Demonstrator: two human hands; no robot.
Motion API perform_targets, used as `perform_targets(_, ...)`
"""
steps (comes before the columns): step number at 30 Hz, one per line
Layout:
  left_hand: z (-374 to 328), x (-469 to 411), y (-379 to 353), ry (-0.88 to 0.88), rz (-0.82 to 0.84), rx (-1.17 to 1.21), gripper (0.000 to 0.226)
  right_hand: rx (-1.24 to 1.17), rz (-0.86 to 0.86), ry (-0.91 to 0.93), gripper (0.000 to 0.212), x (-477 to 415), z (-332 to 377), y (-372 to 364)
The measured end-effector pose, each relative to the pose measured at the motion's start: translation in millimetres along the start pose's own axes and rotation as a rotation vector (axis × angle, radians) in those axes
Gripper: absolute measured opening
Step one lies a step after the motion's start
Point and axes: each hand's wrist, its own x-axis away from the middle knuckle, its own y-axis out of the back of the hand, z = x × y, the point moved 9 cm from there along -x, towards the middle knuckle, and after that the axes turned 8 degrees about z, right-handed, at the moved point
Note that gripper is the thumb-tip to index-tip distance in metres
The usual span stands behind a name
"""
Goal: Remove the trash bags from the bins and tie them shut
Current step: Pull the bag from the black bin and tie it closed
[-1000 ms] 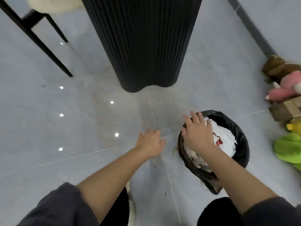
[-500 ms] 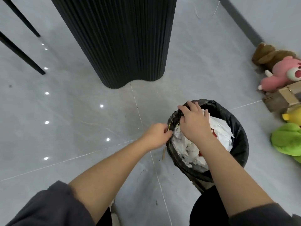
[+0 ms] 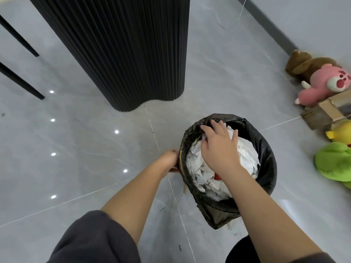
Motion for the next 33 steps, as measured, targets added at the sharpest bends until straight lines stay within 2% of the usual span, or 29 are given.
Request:
perform_targets(3, -3.9, 5.5, 4.9, -0.04, -0.034, 0.068, 0.022, -0.048, -0.021, 0.01, 0.049, 2.3, 1.4, 1.4)
perform_targets(7, -29.4, 29.2, 14.5, -0.171, -0.029, 0.386, 0.026, -0.124, -0.047, 0.096, 0.05, 6.0, 11.7, 5.0)
perform_targets(9, -47.2, 44.3, 21.6, -0.233, -0.045, 0.435, 0.022, -0.185, -0.067, 0.166, 0.051, 5.4, 21.5, 10.5)
perform_targets(11, -70.1, 59.9, 29.5, -0.335, -0.109, 0.302, 0.014, -0.186, -0.11, 0.214, 0.053, -4.0, 28.6, 21.2)
perform_targets(13, -93.1, 72.1, 34.7, -0.473, -0.182, 0.091, 0.014, -0.107, -0.074, 0.244, 0.059, -23.8, 33.1, 29.5)
perform_targets(16, -114.0, 84.2, 34.0, -0.667, -0.217, -0.071, 0.012, 0.022, 0.269, 0.319, 0.062, -52.1, 41.0, 21.4)
perform_targets(18, -120.6, 91.5, 31.5, -0.758, -0.245, -0.155, 0.011, 0.127, 0.429, 0.387, 0.042, -58.4, 46.9, 14.2)
perform_targets(20, -124.8, 96.5, 30.8, -0.813, -0.294, -0.248, 0.009, 0.175, 0.412, 0.467, 0.01, -63.4, 52.5, 21.5)
perform_targets(21, -126.3, 98.0, 33.6, -0.827, -0.335, -0.282, 0.009, 0.15, 0.397, 0.485, 0.007, -65.8, 52.4, 28.8)
perform_targets(23, -129.9, 103.2, 42.2, -0.838, -0.419, -0.317, 0.012, 0.102, 0.397, 0.469, 0.025, -69.4, 43.4, 42.7)
perform_targets(25, -133.9, 105.8, 48.2, -0.813, -0.456, -0.432, 0.011, 0.145, 0.353, 0.406, 0.027, -72.2, 24.6, 56.7)
perform_targets(29, -122.0, 102.7, 36.8, -0.589, -0.433, -1.11, 0.032, 0.255, 0.254, 0.178, 0.037, -73.1, -40.2, 74.0)
perform_targets(30, -115.7, 102.0, 35.0, -0.531, -0.434, -1.212, 0.034, 0.259, 0.245, 0.105, 0.039, -70.0, -58.8, 77.1)
perform_targets(32, -103.8, 99.9, 41.7, -0.422, -0.489, -1.244, 0.029, 0.224, 0.242, -0.041, 0.035, -59.7, -94.0, 81.2)
perform_targets(33, -97.1, 97.6, 50.7, -0.368, -0.523, -1.147, 0.024, 0.181, 0.241, -0.111, 0.031, -53.3, -108.9, 80.8)
